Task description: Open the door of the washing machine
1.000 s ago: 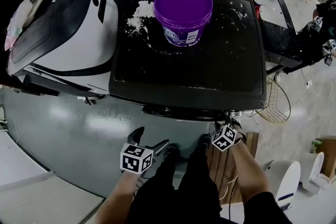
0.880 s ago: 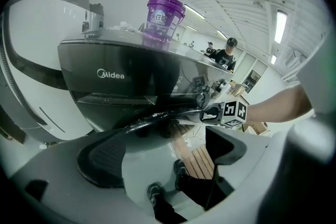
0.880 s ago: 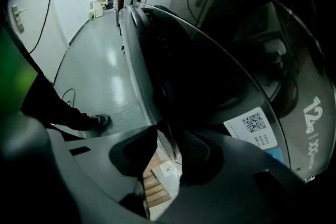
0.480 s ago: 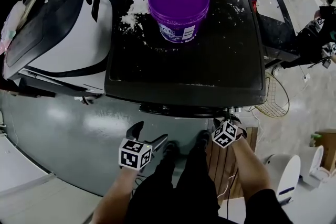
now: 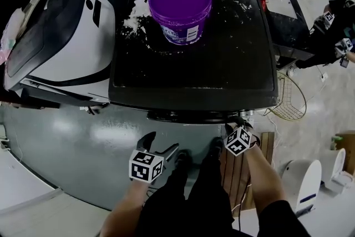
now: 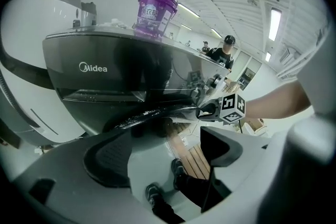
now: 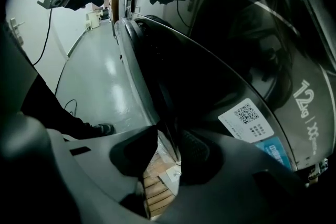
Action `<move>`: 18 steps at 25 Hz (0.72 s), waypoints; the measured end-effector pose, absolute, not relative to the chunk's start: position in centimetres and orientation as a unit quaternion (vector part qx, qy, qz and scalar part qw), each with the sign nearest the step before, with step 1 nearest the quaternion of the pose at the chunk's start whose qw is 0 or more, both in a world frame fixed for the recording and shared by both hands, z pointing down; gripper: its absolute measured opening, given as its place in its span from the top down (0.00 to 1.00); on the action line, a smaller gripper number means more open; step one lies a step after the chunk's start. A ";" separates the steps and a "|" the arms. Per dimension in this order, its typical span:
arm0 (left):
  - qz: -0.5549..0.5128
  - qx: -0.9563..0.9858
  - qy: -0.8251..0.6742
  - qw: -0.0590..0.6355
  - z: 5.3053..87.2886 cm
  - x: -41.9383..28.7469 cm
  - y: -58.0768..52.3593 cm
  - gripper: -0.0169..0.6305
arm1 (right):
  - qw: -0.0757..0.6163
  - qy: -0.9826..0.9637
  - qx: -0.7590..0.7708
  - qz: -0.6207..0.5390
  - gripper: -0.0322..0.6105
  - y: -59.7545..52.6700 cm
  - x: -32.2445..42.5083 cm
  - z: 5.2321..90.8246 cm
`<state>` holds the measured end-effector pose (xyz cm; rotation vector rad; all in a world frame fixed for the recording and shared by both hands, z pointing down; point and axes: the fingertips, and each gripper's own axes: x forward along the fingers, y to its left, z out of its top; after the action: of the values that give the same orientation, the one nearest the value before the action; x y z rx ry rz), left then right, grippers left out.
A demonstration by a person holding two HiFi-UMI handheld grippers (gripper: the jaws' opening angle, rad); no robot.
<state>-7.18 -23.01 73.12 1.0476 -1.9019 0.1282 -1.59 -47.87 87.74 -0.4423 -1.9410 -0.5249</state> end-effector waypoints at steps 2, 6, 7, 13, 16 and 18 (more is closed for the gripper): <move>0.048 0.425 -0.776 0.464 73.1 -7.2 -22.9 0.30 | 0.518 -0.805 -0.187 -0.220 0.75 -47.9 -1.6 87.7; 0.043 0.425 -0.778 0.462 73.0 -7.1 -22.7 0.30 | 0.520 -0.804 -0.184 -0.221 0.75 -47.8 -1.5 87.7; 0.043 0.425 -0.777 0.462 73.0 -7.1 -22.8 0.30 | 0.521 -0.803 -0.185 -0.222 0.75 -47.9 -1.4 87.6; 0.040 0.425 -0.776 0.465 73.4 -7.0 -22.7 0.30 | 0.520 -0.766 -0.239 -0.292 0.75 -47.6 -1.5 88.3; 0.041 0.430 -0.773 0.464 73.7 -7.1 -23.1 0.31 | 0.518 -0.768 -0.229 -0.299 0.75 -47.5 -1.7 88.3; 0.039 0.432 -0.771 0.465 73.8 -6.7 -23.3 0.31 | 0.527 -0.761 -0.253 -0.280 0.77 -46.4 0.5 88.4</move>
<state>-6.70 -23.27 73.76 1.0616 -1.8940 0.0953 0.48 -46.41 88.36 -0.6053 -1.8198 -0.6682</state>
